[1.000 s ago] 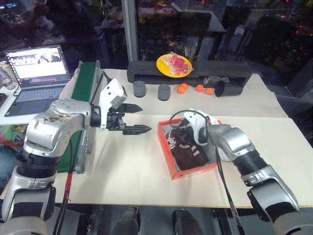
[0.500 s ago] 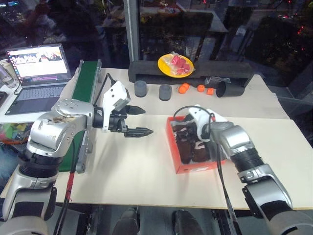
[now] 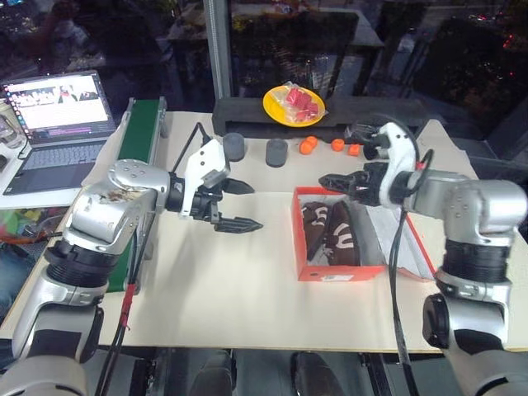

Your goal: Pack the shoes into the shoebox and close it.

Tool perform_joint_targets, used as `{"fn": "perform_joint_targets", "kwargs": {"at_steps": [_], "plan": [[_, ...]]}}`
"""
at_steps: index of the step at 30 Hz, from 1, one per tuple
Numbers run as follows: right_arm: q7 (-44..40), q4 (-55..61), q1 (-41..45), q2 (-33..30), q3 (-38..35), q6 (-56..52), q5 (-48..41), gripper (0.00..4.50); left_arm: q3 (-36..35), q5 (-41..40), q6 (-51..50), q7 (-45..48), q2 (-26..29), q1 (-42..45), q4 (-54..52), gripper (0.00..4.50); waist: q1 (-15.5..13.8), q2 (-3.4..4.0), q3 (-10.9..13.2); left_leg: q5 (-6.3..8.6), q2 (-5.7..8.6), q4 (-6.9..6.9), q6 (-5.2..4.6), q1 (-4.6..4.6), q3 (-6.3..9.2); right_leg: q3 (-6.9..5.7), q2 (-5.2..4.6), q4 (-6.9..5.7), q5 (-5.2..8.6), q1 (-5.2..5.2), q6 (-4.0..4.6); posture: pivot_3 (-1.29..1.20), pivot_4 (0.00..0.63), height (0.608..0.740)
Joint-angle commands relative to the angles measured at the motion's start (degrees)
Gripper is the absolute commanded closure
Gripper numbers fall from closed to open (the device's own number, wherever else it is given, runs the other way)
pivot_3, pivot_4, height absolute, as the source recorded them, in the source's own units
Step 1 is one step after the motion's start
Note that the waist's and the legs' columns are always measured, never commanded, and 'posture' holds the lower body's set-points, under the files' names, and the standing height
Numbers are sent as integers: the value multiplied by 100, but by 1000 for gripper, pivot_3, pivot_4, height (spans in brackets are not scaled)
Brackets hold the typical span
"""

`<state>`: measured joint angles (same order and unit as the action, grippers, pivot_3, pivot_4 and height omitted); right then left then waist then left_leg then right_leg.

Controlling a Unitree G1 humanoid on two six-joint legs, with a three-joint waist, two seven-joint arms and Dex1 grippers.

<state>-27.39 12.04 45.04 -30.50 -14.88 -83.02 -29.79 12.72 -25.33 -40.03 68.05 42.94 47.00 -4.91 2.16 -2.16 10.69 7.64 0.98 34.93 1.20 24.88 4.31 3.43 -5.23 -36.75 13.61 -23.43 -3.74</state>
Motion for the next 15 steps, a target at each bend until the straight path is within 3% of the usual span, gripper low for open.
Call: {"fn": "perform_joint_targets", "kwargs": {"at_steps": [1, 8, 11, 13, 15], "plan": [[24, 1241, -563, -141, -1017, -902, -584, 571, 256, 279, 475, 388, -131, 320, 331, 0, -36, 0, 0, 0, 1, 2, 0, 2, 0, -1, -1, 0, 0, 0, 0, 0, 150, 740], [385, 2494, -2528, -404, -2287, -948, -1511, 2814, 568, 771, 1285, 922, -559, 803, 1300, 0, -111, 1, 0, 2, 2, 13, -3, 8, -1, -3, -3, 1, 4, 1, -6, 0, 150, 740], [295, 2912, -3875, 200, -3185, -948, -2369, 3820, 743, 993, 1595, 1176, -715, 941, 1683, 0, -110, 0, -1, 3, -2, 9, -6, 7, 0, -5, 1, 2, 6, 5, -4, 0, 150, 740], [328, 2995, -4281, 493, -3513, -948, -2665, 4415, 804, 1110, 1723, 1272, -778, 989, 1835, 0, -121, 1, -1, 5, -2, 9, -10, 7, 0, -4, 1, 0, 8, 5, -1, 0, 150, 740], [550, 2942, -4408, 770, -3693, -948, -2620, 4415, 810, 1189, 1806, 1310, -852, 1038, 1961, 0, -49, 10, 0, 5, -1, 18, -10, 7, -6, 2, -2, -2, 8, 4, -3, 0, 150, 740]]}}
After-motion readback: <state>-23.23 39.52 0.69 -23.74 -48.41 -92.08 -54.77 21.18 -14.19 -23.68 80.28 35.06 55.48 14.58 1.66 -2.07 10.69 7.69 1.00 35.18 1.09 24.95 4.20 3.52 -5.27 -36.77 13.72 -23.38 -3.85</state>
